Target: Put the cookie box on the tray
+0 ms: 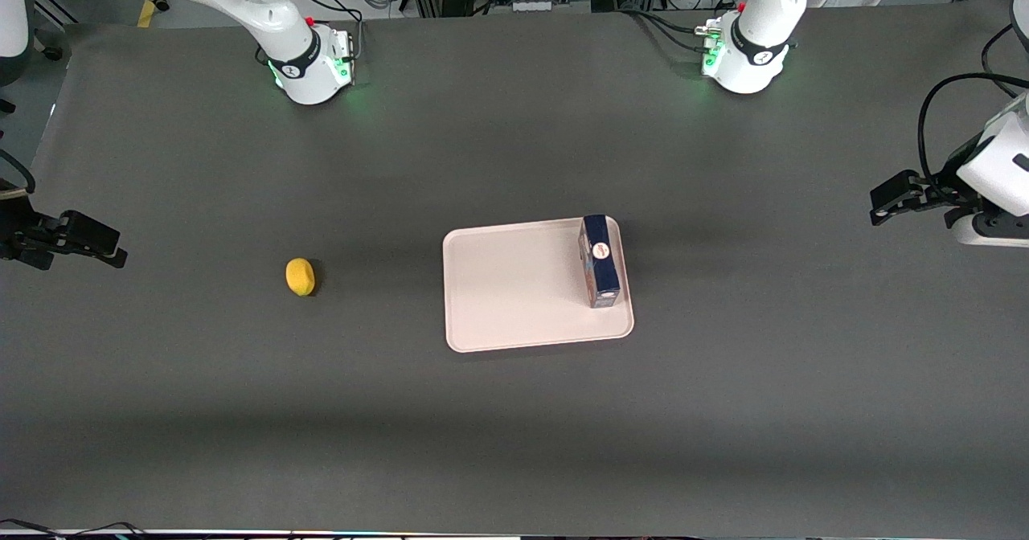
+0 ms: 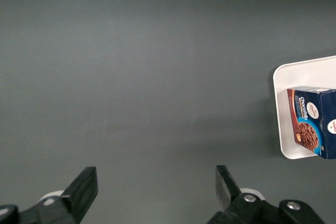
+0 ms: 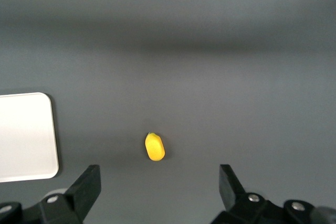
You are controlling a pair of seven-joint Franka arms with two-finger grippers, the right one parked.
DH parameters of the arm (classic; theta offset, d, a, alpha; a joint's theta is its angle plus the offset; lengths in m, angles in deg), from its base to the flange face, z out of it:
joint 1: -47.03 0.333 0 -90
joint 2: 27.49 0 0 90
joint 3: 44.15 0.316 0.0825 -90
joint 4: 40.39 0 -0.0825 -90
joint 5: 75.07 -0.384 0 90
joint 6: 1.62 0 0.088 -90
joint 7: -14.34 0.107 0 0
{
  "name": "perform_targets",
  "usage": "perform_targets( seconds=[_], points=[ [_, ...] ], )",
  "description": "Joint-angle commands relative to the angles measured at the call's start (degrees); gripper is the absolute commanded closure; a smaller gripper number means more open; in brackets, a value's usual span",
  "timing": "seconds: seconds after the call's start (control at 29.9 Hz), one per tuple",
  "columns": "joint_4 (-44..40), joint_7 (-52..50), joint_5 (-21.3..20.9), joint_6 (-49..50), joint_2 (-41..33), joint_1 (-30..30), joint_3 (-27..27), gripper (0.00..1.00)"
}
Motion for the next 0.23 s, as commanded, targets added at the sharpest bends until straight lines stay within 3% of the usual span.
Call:
perform_targets(
  seconds=[0.0,0.2],
  points=[
    [-1.6,-1.1,-1.3,1.8,0.6,-0.4,0.1,0.0],
    [-1.5,-1.0,-1.3,2.0,0.7,-0.3,0.1,0.0]
  ],
)
